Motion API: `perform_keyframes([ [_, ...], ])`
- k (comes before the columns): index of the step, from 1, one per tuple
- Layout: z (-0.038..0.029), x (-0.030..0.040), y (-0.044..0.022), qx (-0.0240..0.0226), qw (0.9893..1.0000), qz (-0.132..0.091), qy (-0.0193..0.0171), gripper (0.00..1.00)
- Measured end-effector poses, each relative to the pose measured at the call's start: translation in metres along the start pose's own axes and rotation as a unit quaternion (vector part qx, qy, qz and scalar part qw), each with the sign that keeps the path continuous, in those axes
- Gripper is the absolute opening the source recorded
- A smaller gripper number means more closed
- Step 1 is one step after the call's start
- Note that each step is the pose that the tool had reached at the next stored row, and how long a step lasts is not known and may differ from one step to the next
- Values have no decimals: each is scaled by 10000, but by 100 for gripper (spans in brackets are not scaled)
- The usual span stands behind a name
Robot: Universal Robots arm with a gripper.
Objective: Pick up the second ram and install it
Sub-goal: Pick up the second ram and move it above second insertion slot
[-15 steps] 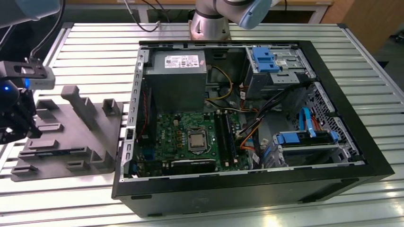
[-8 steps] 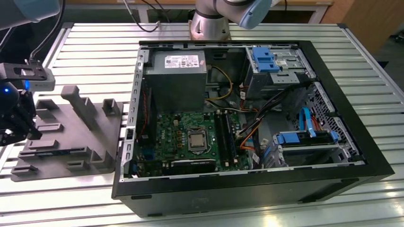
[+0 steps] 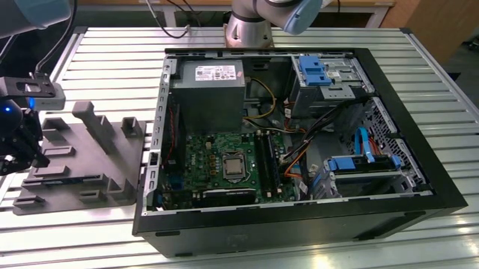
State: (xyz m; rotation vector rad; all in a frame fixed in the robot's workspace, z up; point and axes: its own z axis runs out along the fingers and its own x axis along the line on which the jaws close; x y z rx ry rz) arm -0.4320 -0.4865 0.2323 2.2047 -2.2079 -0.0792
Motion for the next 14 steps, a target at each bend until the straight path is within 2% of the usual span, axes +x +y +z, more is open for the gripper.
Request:
perform_keyframes([
  [14,43,44,-2,-1,10000,-8,1,11],
])
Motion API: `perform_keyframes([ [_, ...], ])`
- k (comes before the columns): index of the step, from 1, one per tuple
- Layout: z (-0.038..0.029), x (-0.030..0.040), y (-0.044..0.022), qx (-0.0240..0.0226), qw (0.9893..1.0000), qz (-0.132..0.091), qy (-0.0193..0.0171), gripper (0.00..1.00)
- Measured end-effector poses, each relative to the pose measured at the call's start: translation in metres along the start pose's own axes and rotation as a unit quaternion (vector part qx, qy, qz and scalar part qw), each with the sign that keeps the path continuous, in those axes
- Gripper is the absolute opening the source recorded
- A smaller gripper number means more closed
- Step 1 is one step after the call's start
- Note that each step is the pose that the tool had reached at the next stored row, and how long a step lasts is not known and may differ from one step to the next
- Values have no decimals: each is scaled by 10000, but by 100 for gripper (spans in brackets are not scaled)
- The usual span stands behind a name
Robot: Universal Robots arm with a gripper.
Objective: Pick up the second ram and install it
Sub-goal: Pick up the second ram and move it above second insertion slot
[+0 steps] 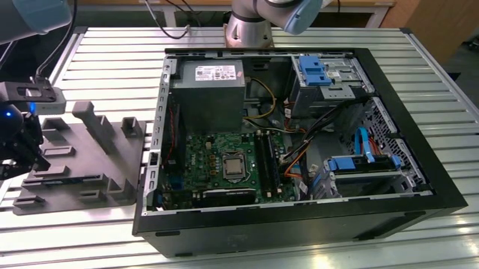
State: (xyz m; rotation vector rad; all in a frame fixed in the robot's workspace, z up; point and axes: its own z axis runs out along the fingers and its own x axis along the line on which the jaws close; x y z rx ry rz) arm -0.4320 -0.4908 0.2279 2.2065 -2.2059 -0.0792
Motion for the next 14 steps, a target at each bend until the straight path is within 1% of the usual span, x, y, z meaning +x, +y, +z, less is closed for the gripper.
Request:
perform_keyframes([
  [14,63,49,-4,-9,10000,-1,-1,11],
])
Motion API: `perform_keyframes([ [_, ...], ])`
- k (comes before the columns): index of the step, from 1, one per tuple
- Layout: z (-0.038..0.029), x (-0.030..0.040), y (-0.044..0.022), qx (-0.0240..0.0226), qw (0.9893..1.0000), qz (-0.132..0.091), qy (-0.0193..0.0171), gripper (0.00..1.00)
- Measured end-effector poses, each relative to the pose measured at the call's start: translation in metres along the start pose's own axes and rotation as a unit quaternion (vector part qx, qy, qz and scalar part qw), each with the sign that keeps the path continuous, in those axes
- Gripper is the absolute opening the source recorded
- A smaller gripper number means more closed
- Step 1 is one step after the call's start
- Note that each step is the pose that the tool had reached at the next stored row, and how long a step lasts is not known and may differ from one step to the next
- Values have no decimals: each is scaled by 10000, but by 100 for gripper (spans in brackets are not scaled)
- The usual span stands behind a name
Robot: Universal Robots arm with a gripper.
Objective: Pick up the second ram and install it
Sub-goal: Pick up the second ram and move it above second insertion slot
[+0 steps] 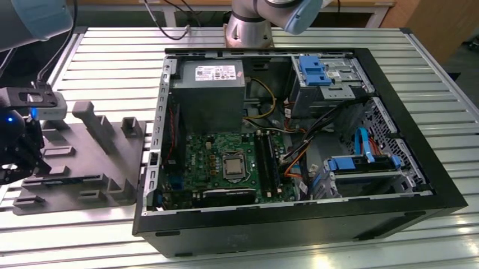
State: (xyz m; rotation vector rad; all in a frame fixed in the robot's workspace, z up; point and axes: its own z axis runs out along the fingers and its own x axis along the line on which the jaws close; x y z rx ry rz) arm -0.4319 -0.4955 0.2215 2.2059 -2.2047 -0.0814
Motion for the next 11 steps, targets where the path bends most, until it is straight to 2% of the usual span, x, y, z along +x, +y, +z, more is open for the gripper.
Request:
perform_keyframes([
  [11,37,29,-28,-27,10000,0,4,11],
])
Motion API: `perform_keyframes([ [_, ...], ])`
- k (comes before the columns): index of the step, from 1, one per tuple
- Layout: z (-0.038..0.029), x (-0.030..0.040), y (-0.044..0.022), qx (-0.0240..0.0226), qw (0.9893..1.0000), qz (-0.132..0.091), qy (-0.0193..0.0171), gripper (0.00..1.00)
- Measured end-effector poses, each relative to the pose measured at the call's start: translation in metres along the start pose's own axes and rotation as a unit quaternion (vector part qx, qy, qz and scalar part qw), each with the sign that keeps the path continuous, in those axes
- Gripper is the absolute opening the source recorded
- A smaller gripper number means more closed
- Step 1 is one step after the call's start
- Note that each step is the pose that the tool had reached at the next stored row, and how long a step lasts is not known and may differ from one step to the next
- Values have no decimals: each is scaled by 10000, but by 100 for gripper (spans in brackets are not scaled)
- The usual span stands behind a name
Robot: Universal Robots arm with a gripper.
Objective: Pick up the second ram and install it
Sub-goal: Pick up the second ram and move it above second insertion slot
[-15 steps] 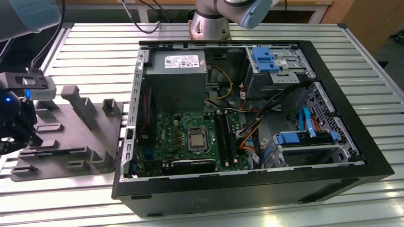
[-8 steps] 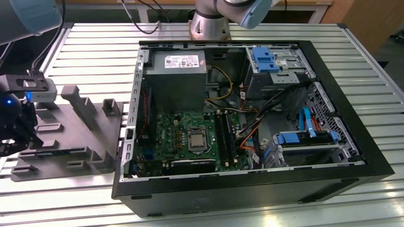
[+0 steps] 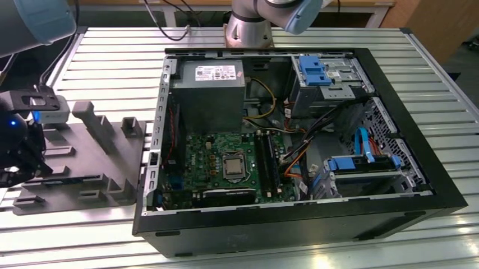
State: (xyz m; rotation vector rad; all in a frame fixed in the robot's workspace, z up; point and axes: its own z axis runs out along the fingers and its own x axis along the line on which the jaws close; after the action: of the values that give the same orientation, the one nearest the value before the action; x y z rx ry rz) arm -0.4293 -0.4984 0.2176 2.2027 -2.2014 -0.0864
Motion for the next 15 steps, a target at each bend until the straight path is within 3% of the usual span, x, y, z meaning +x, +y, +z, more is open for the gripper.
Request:
perform_keyframes([
  [15,30,33,-55,-13,10000,1,3,11],
])
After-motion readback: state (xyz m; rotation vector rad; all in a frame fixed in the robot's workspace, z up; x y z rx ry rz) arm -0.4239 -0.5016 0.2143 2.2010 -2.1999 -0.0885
